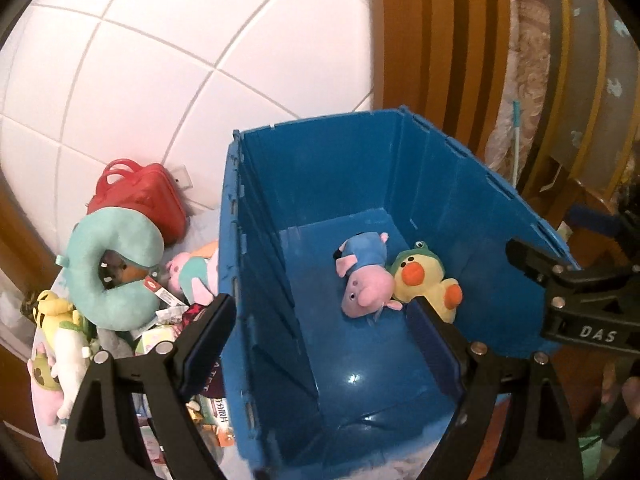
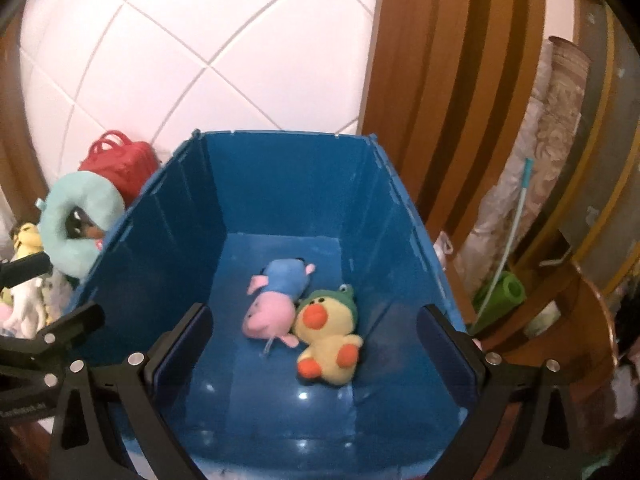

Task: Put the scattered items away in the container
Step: 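Open both grippers to drop the pig and duck plushes into the crate, then move both grippers back over the remaining items on the table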

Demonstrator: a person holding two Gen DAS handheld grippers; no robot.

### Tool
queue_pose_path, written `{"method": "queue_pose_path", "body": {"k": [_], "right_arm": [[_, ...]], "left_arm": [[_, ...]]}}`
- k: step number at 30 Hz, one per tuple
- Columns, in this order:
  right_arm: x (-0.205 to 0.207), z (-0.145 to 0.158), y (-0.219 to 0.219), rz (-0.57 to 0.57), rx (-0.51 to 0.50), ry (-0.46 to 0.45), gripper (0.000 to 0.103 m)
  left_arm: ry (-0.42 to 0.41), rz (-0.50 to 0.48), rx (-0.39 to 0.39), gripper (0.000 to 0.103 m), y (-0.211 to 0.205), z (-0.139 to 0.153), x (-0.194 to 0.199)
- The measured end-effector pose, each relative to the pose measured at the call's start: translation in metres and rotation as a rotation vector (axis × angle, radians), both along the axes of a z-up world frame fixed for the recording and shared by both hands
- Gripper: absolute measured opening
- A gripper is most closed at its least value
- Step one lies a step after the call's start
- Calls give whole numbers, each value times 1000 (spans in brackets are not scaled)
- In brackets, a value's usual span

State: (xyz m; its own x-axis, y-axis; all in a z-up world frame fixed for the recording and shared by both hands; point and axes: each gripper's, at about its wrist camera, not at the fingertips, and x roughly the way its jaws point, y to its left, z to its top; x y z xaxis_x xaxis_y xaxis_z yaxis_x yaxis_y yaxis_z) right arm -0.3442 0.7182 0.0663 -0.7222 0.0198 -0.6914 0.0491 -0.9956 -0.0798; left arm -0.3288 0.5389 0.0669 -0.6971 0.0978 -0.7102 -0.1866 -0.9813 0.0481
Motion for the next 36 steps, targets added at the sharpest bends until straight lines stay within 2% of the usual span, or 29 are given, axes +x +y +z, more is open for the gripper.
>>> {"method": "queue_pose_path", "body": {"k": [6, 12, 17, 23, 30, 36], "right_arm": [[34, -19, -16, -25, 0, -1, 103], [74, -18, -52, -41, -20, 14, 103], [104, -19, -94, -57, -37, 28, 103], [131, -35, -157, -31, -48, 11, 103], [144, -46, -212, 31, -68, -1, 103], [128, -56, -246, 123, -71, -14, 103]], "left_arm": [[36, -27, 41, 88, -31, 4, 37], [56, -37, 31, 88, -80, -3, 72], [63, -23, 29, 88, -135, -14, 99], [56, 0, 31, 88, -195, -32, 125], [35, 82, 72, 88, -244, -44, 135], [-9, 196, 62, 88, -271, -62, 128]]}}
